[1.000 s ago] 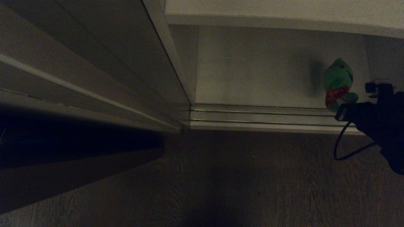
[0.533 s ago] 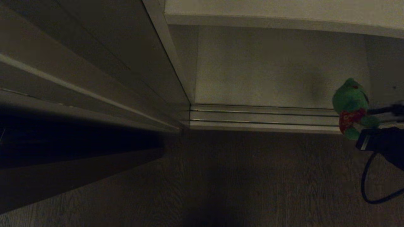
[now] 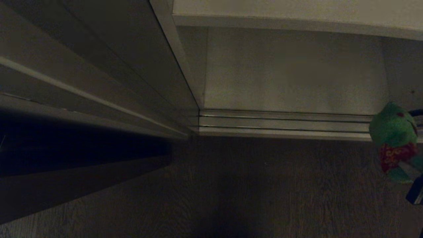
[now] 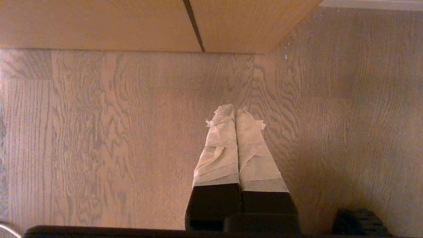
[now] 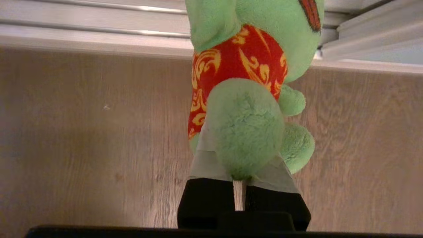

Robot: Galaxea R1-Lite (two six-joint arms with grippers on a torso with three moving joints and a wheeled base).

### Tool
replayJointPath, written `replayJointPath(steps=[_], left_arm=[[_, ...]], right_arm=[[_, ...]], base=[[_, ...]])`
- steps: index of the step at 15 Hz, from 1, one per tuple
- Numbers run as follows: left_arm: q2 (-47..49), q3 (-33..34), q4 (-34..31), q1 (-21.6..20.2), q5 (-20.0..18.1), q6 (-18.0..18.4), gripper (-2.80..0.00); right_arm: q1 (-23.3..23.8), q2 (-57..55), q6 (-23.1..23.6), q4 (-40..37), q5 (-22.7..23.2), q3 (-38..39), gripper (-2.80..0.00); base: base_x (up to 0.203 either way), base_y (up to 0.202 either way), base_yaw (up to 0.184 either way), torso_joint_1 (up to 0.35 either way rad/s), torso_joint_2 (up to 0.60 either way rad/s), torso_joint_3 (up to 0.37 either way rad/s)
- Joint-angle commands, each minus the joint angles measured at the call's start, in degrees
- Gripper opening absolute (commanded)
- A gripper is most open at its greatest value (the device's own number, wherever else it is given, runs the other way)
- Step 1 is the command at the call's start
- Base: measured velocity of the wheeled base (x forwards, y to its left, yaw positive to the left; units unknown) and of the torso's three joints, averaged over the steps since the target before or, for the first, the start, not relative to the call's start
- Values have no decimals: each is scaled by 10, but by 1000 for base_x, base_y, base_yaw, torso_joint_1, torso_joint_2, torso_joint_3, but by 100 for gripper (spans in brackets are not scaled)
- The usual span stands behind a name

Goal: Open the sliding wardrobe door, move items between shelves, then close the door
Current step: Place the green doll on the higher shelf

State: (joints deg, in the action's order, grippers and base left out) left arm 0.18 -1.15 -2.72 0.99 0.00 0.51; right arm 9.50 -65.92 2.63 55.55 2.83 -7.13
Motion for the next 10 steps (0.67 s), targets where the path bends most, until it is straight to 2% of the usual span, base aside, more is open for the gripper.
replayJointPath(steps=[1, 5, 10], left_arm=[[0, 0, 0, 0, 0, 0, -280], [0, 0, 0, 1, 0, 0, -280], [0, 0, 0, 0, 0, 0, -280]], right_arm=[[0, 105, 2, -23, 2, 32, -280], [-5, 270, 3, -152, 4, 60, -280], [-52, 478, -2, -411, 0, 70, -280]], base=[[0, 0, 0, 0, 0, 0], [0, 0, 0, 0, 0, 0], [0, 0, 0, 0, 0, 0]])
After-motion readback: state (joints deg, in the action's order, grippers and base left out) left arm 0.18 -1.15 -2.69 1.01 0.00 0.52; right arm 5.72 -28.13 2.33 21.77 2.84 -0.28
